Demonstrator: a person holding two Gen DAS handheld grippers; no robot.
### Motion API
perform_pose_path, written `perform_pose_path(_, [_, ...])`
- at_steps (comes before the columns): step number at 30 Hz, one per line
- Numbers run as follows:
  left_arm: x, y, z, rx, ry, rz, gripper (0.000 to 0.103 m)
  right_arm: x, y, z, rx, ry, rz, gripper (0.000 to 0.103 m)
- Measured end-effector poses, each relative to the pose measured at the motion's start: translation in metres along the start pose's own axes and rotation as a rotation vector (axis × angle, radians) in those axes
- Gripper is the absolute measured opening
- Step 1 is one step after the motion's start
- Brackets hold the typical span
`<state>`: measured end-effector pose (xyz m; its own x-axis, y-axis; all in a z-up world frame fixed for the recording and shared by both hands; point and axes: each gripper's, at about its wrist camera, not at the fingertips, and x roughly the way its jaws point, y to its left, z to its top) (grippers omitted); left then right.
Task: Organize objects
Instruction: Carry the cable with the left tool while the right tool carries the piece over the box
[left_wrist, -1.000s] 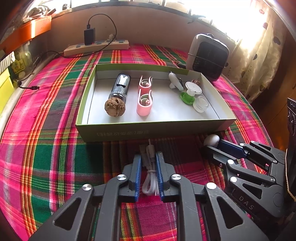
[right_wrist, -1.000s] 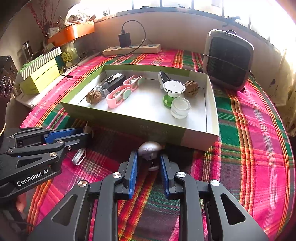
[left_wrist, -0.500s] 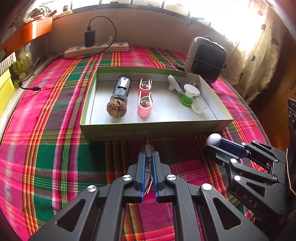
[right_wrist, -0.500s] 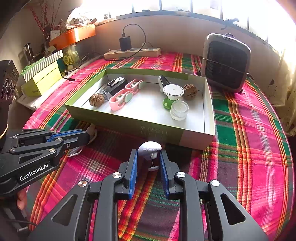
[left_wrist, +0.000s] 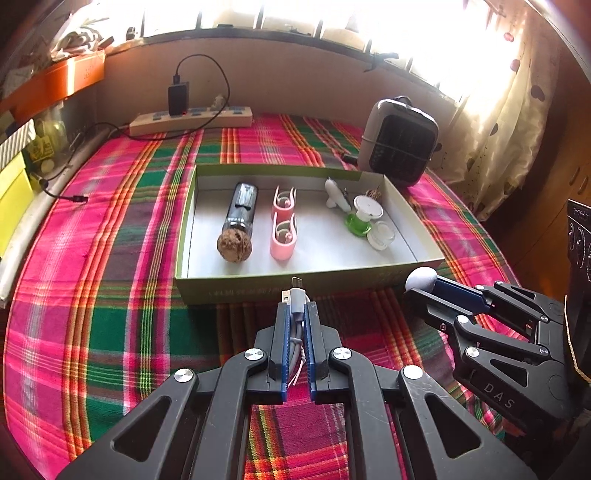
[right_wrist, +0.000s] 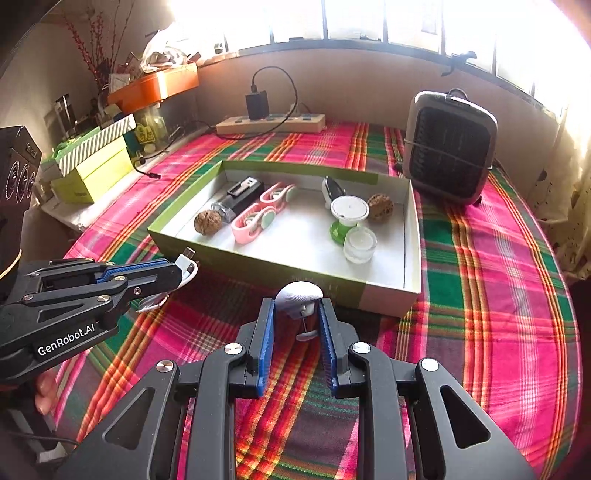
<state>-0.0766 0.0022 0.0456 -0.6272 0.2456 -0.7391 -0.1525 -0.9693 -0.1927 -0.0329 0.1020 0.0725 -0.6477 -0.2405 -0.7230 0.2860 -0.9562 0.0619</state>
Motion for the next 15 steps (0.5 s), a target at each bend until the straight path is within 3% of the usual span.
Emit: perform_pose_path(15, [0.011,0.008,0.043,0.006,-0.034,0.008,0.006,0.018,-0.012,0.037,-0.001,-0.008,0.0,0.024])
